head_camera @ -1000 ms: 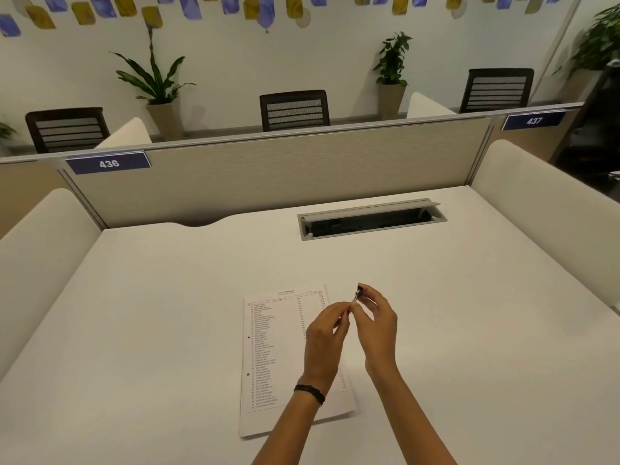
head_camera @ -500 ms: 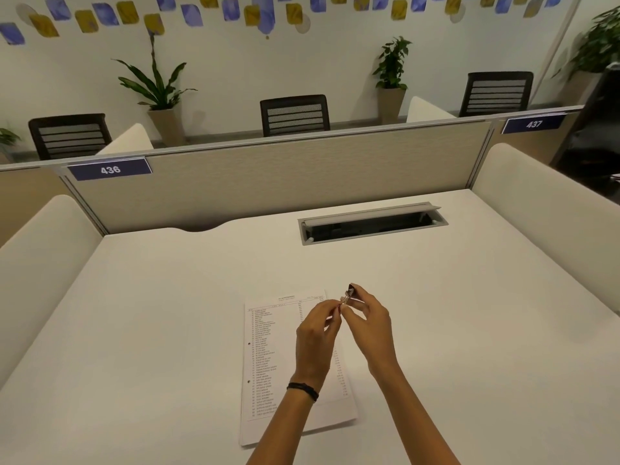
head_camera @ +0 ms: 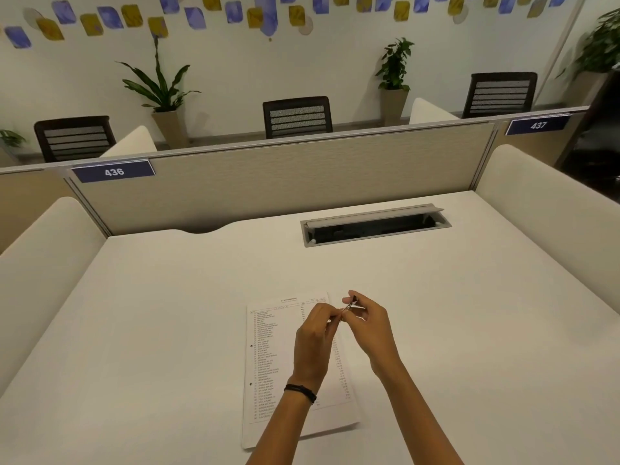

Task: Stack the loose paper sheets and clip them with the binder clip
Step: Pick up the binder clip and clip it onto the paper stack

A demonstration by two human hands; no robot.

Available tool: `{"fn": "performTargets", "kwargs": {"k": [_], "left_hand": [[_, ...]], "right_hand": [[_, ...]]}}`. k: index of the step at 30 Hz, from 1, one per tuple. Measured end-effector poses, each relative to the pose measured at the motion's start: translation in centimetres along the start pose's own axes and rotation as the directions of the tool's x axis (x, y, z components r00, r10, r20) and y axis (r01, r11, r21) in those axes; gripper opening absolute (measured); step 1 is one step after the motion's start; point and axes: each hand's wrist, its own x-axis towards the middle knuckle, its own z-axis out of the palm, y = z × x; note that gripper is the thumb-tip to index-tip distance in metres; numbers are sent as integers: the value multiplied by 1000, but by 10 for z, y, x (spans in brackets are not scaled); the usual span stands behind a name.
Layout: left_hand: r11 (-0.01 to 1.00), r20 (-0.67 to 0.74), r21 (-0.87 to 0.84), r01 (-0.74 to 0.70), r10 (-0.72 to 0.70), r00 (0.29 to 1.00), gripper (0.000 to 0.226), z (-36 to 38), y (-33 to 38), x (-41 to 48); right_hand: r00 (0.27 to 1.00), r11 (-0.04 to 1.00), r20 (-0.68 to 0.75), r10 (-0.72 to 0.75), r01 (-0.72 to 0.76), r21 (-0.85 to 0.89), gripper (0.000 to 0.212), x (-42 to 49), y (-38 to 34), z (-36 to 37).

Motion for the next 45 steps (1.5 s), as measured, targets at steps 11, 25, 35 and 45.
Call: {"fn": "performTargets", "kwargs": {"k": [11, 25, 35, 45], "left_hand": [[997, 3, 54, -57, 57, 998, 13, -3, -8, -4], [862, -16, -381, 335, -368, 930, 22, -22, -16, 9], [611, 63, -600, 517, -608, 791, 12, -25, -14, 15], [456, 332, -596, 661, -610, 720, 18, -22, -12, 16]], "right_hand": [[998, 980, 28, -54, 59, -190, 41, 0, 10, 7], [976, 972, 125, -179, 195, -131, 18, -11, 9, 1], [973, 991, 190, -129, 132, -1, 12, -10, 3, 0], [951, 982, 246, -186, 177, 60, 16, -7, 0, 2]]}}
